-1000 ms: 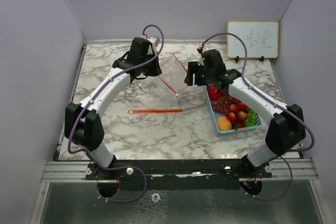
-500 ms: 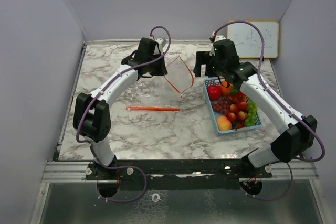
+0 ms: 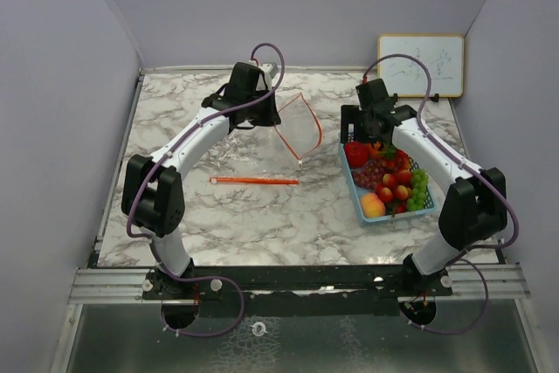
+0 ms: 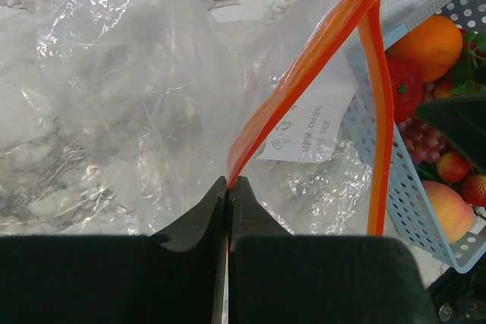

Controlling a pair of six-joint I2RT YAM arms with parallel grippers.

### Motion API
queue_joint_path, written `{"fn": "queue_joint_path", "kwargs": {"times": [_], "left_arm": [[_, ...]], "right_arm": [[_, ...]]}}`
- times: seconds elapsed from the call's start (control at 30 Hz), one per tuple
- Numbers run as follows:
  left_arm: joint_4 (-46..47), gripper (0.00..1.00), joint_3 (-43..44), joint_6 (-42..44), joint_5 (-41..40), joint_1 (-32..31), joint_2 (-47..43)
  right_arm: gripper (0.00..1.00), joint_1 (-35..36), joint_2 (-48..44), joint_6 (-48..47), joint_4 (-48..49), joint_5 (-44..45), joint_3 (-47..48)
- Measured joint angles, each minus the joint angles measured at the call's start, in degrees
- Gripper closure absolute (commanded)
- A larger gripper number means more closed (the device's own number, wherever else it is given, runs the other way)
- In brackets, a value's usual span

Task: Place the food in the zip-top bag and seal the zipper
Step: Pick up the fake fruit from the bin.

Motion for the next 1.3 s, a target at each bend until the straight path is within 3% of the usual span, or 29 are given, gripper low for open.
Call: {"fn": "queue_joint_path", "kwargs": {"times": [0.33,0.43,1.0,1.3], "left_arm": [[0.02,1.0,-0.02,0.0,0.57,0.0,0.0],[0.02,1.0,-0.04,0.0,0.61,0.0,-0.04],[-0.02,1.0,-0.04,0.0,1.03,0.0,-0.11],[-0.04,1.0,-0.04,0.0,1.7,0.0,-0.11]], "right_arm": [[0.2,-1.27,4.96,2.21,1.68,-2.16,-4.33],[0.29,-1.86,5.97,2.78,2.64,-2.27,-4.96],[0.28,-3.56,1.92,3.69,3.58,-4.37,-1.01],[0.28,-5.18,6.12,3.74,4.57,-3.37,-1.73]]}}
